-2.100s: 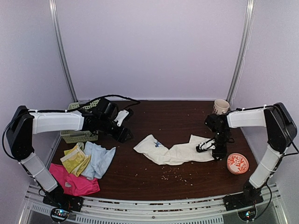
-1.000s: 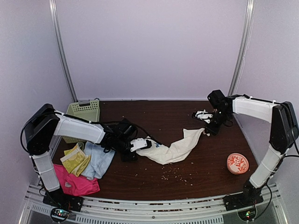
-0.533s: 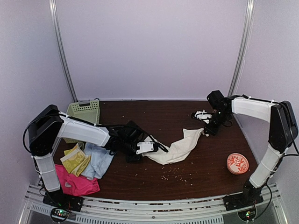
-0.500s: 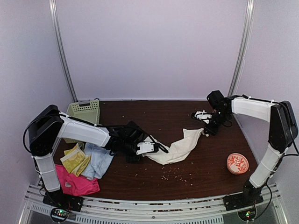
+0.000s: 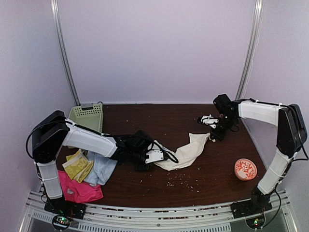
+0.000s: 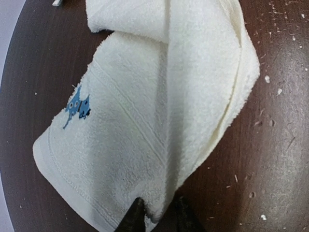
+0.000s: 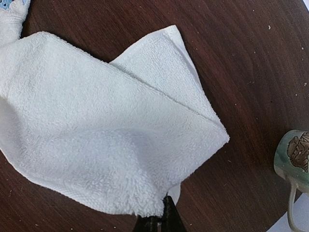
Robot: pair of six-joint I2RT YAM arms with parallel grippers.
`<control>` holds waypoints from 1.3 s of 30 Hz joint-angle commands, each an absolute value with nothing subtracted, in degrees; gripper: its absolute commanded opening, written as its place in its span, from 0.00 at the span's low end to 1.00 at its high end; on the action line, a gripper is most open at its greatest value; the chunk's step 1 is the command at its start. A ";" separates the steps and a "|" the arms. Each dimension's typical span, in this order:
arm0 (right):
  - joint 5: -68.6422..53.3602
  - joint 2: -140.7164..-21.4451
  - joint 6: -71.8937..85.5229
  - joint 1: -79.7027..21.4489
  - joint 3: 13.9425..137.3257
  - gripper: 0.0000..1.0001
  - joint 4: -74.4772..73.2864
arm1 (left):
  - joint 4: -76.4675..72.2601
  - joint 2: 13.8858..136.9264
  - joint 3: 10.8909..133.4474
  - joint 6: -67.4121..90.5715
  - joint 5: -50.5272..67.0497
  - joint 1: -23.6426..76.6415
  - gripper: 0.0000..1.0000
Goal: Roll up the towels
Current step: Pick up the towel from the center of the board, then flatten out the towel at the center of the board.
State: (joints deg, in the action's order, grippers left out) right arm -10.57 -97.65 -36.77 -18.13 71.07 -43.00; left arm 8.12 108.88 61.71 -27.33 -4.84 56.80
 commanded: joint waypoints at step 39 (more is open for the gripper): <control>-23.12 -60.17 -30.61 -11.78 69.88 0.00 -47.51 | 31.09 65.26 64.99 -11.00 -16.90 58.07 0.00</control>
State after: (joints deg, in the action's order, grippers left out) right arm -20.80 -66.32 -29.04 -13.15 75.24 -44.16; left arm 26.00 70.94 69.87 -17.80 -19.90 56.10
